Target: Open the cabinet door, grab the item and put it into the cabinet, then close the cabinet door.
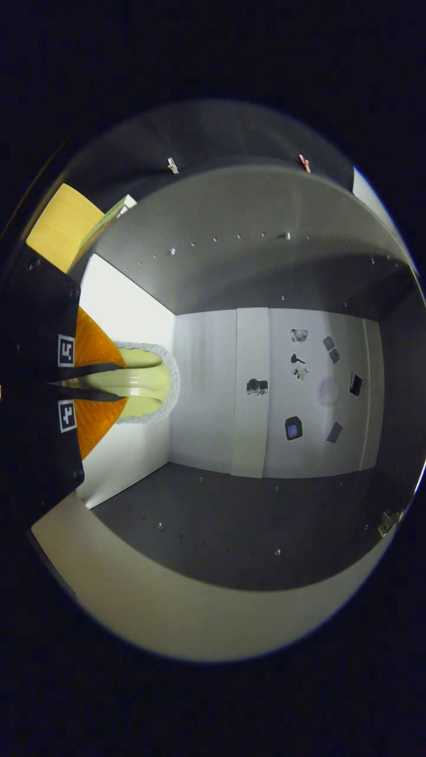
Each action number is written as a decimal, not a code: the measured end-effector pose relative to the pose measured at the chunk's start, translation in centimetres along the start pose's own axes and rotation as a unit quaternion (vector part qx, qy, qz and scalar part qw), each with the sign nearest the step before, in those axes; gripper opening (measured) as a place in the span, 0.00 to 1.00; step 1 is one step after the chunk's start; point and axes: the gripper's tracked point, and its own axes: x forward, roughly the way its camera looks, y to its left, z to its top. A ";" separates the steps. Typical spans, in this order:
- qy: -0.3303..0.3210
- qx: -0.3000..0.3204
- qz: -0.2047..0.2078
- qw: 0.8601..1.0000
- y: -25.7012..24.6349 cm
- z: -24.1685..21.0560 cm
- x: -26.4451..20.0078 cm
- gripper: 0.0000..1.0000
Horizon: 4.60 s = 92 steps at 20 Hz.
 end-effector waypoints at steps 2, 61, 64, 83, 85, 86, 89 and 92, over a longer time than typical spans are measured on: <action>0.016 0.002 0.004 1.000 0.2 -0.8 2.4 0.07; -0.151 -0.043 -0.017 0.987 -14.8 -2.6 -44.8 0.98; -0.155 -0.014 -0.017 0.988 -19.1 -2.2 -43.5 0.98; -0.133 0.022 0.137 0.981 -12.0 -1.9 -36.4 0.98; -0.129 0.013 0.130 0.983 -10.4 -2.1 -35.0 0.98; -0.129 0.015 0.126 0.983 -9.4 -2.1 -34.5 0.98; -0.124 0.036 0.134 0.983 -5.8 -1.9 -32.6 0.98; -0.126 0.040 0.153 0.979 -1.2 -1.0 -31.2 0.98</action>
